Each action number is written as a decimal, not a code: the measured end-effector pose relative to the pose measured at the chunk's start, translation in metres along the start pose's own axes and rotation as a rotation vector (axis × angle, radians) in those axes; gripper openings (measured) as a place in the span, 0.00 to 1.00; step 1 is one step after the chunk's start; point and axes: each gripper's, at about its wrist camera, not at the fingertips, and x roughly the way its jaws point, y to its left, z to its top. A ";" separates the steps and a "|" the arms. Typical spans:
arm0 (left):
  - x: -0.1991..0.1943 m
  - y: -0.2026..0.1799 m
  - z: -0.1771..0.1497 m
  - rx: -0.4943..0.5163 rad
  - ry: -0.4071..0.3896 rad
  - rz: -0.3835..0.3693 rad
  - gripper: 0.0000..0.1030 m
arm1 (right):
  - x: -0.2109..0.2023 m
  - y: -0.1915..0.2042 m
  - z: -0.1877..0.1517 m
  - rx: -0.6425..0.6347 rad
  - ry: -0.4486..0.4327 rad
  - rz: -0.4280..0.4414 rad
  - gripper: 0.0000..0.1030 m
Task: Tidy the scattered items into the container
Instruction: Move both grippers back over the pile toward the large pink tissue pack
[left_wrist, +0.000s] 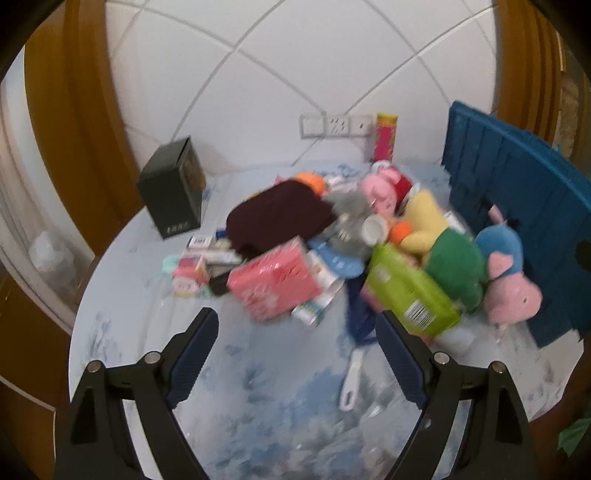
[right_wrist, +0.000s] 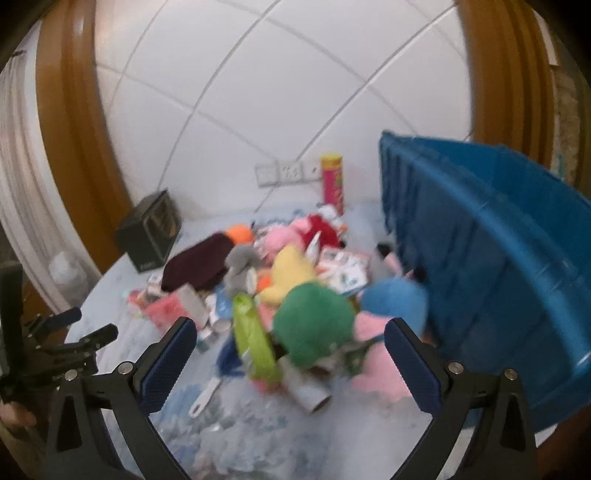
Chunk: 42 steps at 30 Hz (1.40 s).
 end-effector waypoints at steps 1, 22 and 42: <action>0.006 0.002 -0.005 -0.002 0.018 -0.003 0.85 | 0.007 0.006 -0.006 -0.006 0.020 0.002 1.00; 0.087 0.021 -0.010 -0.048 0.169 0.105 0.85 | 0.122 0.006 -0.017 -0.046 0.265 0.161 1.00; 0.220 0.106 0.086 0.124 0.133 0.072 0.85 | 0.165 0.031 -0.023 0.191 0.281 -0.071 0.69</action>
